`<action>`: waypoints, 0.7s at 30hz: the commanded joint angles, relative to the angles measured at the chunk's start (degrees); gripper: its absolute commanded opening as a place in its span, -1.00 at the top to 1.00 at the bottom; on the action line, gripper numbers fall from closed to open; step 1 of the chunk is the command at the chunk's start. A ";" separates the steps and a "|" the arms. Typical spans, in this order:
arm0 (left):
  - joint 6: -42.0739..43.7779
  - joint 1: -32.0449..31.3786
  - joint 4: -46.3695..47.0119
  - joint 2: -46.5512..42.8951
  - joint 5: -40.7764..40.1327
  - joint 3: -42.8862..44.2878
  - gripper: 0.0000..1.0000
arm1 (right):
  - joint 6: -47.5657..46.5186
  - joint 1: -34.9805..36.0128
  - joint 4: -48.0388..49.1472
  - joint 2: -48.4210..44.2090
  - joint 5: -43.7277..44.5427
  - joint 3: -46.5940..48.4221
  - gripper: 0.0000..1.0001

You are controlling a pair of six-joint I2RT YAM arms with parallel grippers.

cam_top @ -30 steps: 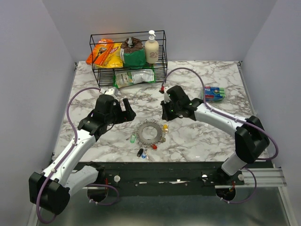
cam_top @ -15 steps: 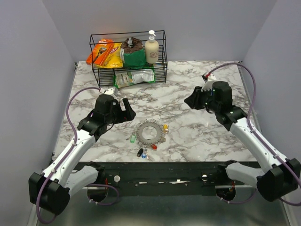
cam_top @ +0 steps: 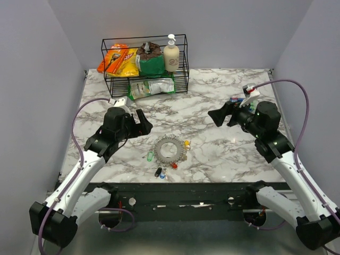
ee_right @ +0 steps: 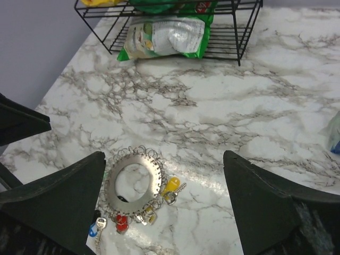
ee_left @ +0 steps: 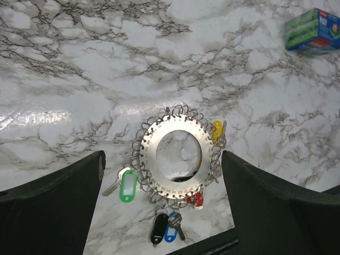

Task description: Put the keys on the keyring

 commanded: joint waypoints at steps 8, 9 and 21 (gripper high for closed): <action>-5.70 0.27 6.27 -7.48 -13.98 -3.47 -0.97 | -3.74 -0.34 1.47 -8.96 1.04 0.17 -0.99; -5.79 0.27 6.62 -8.01 -15.21 -3.92 -0.97 | -3.92 -0.34 1.38 -9.23 1.04 0.34 -0.99; -5.45 0.35 8.82 -10.30 -15.40 -5.85 -0.97 | -5.15 -0.34 1.29 -10.55 3.41 0.43 -0.99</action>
